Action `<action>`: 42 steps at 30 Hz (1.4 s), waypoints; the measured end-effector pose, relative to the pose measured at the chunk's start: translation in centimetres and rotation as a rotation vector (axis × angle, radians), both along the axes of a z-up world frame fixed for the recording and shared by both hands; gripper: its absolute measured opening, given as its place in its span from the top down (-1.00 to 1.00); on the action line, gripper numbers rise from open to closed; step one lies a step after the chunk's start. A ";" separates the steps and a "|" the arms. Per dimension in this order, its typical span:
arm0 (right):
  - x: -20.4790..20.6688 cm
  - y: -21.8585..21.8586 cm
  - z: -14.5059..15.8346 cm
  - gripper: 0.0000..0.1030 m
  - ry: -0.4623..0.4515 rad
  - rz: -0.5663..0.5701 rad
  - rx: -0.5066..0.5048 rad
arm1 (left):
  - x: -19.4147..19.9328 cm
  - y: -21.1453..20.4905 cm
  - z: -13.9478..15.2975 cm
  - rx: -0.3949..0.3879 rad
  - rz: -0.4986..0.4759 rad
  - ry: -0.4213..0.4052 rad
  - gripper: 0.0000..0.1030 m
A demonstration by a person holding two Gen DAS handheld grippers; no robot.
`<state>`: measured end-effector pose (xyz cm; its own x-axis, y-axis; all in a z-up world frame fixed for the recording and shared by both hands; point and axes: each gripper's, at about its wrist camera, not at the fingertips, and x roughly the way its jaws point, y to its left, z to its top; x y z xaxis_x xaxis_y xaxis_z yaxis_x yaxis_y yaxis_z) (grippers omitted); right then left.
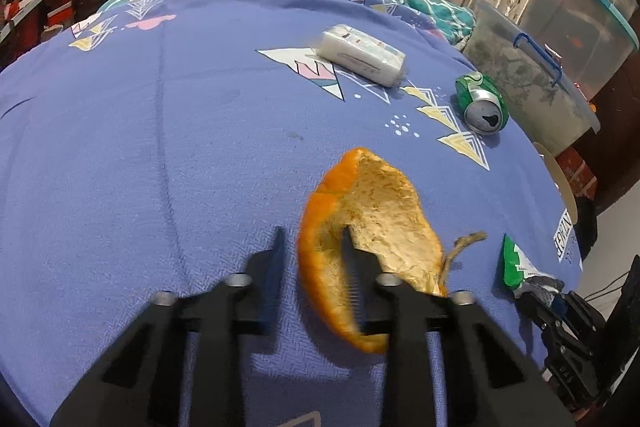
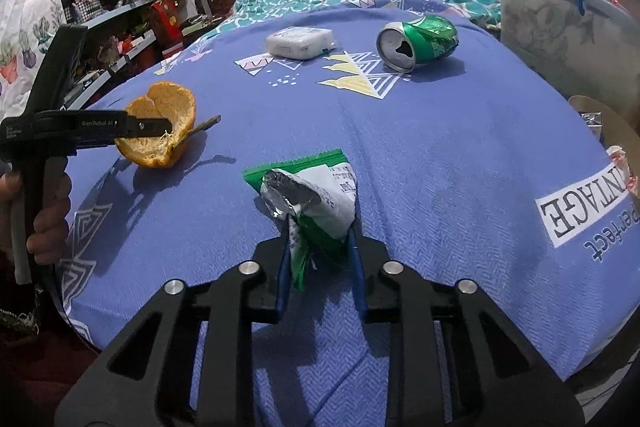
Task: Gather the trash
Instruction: 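Carry the peel and wrapper over the tan bin and open both tools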
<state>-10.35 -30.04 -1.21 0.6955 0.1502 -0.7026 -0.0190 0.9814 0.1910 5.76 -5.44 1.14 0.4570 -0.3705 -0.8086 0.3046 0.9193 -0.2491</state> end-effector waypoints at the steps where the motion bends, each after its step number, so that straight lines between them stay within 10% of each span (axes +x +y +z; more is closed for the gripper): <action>1: 0.1 0.0 0.0 0.59 0.001 -0.001 0.006 | -0.1 -0.1 0.1 0.008 0.002 -0.007 0.77; 18: -0.9 -7.1 0.1 0.63 -0.059 -0.200 0.142 | -0.4 -11.9 2.7 -0.052 -0.245 0.040 0.83; 42: -1.2 -35.7 0.7 0.53 -0.121 -0.729 0.246 | 2.0 -49.9 3.3 -0.017 -0.626 0.102 0.74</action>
